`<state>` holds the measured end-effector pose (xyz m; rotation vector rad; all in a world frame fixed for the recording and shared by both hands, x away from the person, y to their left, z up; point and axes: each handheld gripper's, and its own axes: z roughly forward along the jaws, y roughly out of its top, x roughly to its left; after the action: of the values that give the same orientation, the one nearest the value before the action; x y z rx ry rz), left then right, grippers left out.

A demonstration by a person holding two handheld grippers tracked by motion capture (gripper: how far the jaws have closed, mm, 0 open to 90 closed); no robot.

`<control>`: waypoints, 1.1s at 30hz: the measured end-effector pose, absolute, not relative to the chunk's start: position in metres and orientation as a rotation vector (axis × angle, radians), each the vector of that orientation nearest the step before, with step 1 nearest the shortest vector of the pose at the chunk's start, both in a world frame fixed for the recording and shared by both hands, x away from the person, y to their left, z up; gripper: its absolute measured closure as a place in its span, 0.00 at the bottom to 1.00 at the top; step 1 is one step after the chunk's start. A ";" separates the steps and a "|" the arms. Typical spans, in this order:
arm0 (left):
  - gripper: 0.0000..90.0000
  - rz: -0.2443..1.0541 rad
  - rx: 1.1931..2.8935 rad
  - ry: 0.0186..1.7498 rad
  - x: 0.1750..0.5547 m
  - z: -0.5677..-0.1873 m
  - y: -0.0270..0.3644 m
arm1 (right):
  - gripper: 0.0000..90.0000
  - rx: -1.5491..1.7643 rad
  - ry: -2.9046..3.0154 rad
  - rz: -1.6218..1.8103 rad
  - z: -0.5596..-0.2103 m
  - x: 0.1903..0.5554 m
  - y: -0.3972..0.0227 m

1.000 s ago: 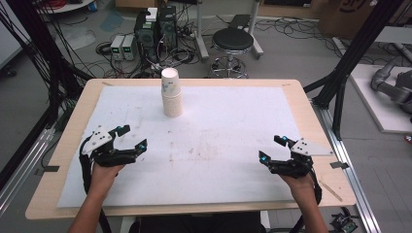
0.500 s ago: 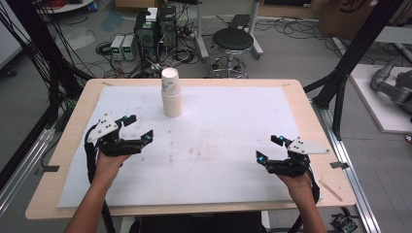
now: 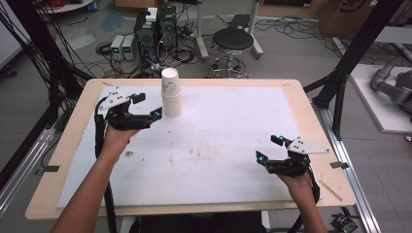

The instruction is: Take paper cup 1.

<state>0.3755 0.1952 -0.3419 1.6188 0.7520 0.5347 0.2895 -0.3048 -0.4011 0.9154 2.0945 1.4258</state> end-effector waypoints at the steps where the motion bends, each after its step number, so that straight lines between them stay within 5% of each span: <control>1: 0.14 0.537 1.625 0.756 0.380 -0.340 0.194 | 0.18 0.915 2.092 1.426 -0.401 0.290 -0.305; 33: 0.16 0.529 1.738 0.960 0.502 -0.335 0.157 | 0.18 0.935 2.073 1.431 -0.399 0.288 -0.316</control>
<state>0.5021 0.1569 -0.3347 1.7375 0.9604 0.5288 0.2877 -0.3161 -0.3987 0.9347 2.0730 1.4314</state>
